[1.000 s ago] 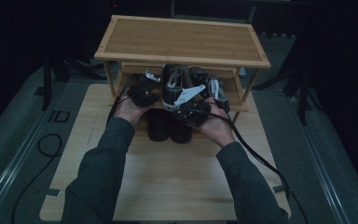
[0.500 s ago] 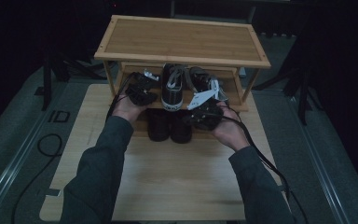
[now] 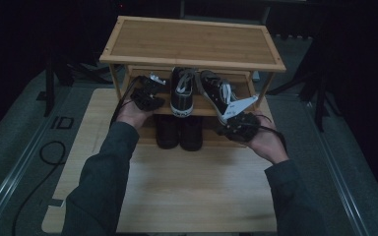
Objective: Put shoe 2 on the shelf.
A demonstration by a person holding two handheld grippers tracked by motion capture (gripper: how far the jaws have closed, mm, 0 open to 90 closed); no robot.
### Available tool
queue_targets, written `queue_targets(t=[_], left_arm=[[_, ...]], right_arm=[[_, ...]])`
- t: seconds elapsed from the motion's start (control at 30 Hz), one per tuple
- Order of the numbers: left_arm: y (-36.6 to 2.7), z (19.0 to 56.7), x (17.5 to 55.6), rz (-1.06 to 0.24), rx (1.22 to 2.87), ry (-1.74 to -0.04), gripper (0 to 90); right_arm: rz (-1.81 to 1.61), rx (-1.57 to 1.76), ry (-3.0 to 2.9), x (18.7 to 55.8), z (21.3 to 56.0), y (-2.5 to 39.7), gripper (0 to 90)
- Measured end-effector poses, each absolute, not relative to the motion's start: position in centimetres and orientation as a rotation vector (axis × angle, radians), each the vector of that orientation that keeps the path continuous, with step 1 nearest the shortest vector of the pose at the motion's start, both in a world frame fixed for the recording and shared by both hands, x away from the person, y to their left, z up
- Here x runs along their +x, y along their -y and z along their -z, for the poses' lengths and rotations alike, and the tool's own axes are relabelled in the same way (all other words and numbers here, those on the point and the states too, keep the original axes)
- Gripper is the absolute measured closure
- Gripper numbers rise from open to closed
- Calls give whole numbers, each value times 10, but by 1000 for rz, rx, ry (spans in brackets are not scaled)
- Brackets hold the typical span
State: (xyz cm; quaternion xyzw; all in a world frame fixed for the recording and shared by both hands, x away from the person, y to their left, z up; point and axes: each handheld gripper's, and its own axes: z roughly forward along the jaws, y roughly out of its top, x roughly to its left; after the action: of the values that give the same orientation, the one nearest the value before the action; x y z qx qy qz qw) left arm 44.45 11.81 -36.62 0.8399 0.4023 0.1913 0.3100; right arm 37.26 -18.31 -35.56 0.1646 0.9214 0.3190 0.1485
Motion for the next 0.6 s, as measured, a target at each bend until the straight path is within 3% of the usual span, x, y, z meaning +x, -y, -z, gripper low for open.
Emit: queue_targets(t=[0.23, 0.6], left_arm=[[-120, 367, 445, -477, 2206, -1075, 900], [-121, 367, 446, -461, 2211, -1053, 900]], right_arm=[[-956, 555, -2616, 371, 352, 229, 888], [-936, 601, -2588, 377, 354, 239, 900]])
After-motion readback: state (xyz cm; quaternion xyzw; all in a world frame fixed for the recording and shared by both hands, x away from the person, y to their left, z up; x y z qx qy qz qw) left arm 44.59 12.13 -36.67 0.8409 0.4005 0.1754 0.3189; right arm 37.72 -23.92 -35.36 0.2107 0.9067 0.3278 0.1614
